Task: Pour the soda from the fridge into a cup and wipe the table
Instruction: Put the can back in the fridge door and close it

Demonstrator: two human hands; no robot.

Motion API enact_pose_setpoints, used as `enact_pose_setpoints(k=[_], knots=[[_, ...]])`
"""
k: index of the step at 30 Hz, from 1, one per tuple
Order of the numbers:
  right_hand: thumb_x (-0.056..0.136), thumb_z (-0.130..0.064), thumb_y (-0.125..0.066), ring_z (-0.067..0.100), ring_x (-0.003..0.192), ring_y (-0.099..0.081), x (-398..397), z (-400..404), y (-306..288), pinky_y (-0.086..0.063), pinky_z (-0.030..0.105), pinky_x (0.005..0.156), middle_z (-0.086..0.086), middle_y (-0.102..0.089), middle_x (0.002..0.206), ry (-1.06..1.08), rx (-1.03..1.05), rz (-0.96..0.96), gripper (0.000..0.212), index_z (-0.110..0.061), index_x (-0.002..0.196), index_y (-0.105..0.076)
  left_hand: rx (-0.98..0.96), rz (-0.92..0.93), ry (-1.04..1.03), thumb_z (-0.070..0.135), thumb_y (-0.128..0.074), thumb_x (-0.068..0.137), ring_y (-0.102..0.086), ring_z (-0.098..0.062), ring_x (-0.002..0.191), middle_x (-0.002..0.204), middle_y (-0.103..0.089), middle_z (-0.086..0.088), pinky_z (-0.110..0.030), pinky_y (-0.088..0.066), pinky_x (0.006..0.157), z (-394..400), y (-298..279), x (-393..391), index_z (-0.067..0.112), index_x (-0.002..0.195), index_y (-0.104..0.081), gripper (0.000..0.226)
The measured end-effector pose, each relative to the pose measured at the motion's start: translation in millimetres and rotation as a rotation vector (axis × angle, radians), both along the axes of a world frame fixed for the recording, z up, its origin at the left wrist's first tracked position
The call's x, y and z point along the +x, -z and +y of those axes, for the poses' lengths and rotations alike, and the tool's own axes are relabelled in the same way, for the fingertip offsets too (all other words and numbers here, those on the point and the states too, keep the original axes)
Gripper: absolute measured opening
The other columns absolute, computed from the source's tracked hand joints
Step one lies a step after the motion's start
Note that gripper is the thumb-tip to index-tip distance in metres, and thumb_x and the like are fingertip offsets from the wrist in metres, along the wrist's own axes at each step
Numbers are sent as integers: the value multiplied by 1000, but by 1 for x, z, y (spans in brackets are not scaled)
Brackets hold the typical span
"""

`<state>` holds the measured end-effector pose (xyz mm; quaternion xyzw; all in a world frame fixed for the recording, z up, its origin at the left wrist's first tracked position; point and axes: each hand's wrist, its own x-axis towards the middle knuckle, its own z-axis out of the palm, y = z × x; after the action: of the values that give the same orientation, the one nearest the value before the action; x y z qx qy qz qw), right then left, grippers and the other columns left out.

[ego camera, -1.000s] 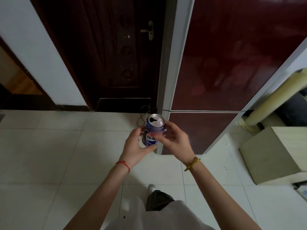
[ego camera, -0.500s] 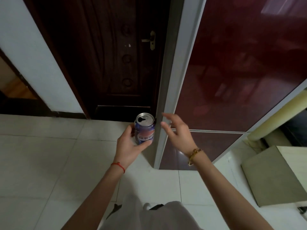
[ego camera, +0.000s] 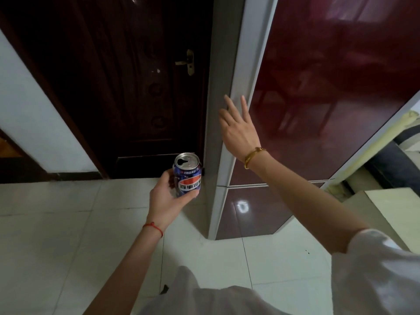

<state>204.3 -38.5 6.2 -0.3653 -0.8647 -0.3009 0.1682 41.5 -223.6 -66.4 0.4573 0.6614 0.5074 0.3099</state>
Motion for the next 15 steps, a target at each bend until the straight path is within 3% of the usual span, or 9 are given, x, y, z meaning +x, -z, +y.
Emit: enact_pose_setpoints(k=[5, 7, 11, 15], knots=[[86, -13, -57, 36, 140, -34, -1, 7, 2, -16, 62, 115, 12, -66, 113, 78, 32, -211, 30, -2, 112, -68, 5, 29, 84, 22, -90, 64, -63, 7, 102, 112, -67, 16, -7, -48, 83, 10, -8, -16, 22, 123, -58, 67], [87, -13, -55, 37, 134, -39, -7, 9, 0, -14, 60, 118, 15, -64, 116, 113, 55, -245, 36, 0, 119, -64, 6, 26, 104, 23, -90, 64, -63, 2, 105, 115, -67, 13, -10, -49, 85, 13, -9, -22, 21, 126, -57, 70], [91, -15, -49, 36, 135, -36, -19, 6, 1, -5, 56, 121, 16, -59, 125, 208, 76, -254, 39, 1, 125, -61, -2, 15, 150, 23, -90, 64, -63, 5, 103, 115, -67, 13, -4, -47, 79, 15, -13, -28, 21, 127, -56, 71], [90, -12, -51, 35, 135, -36, -25, 4, 3, -15, 53, 120, 16, -60, 126, 237, 99, -238, 36, 0, 121, -64, -3, 6, 187, 17, -89, 66, -63, 7, 99, 113, -67, 14, -5, -48, 78, 15, -17, -32, 23, 123, -56, 66]])
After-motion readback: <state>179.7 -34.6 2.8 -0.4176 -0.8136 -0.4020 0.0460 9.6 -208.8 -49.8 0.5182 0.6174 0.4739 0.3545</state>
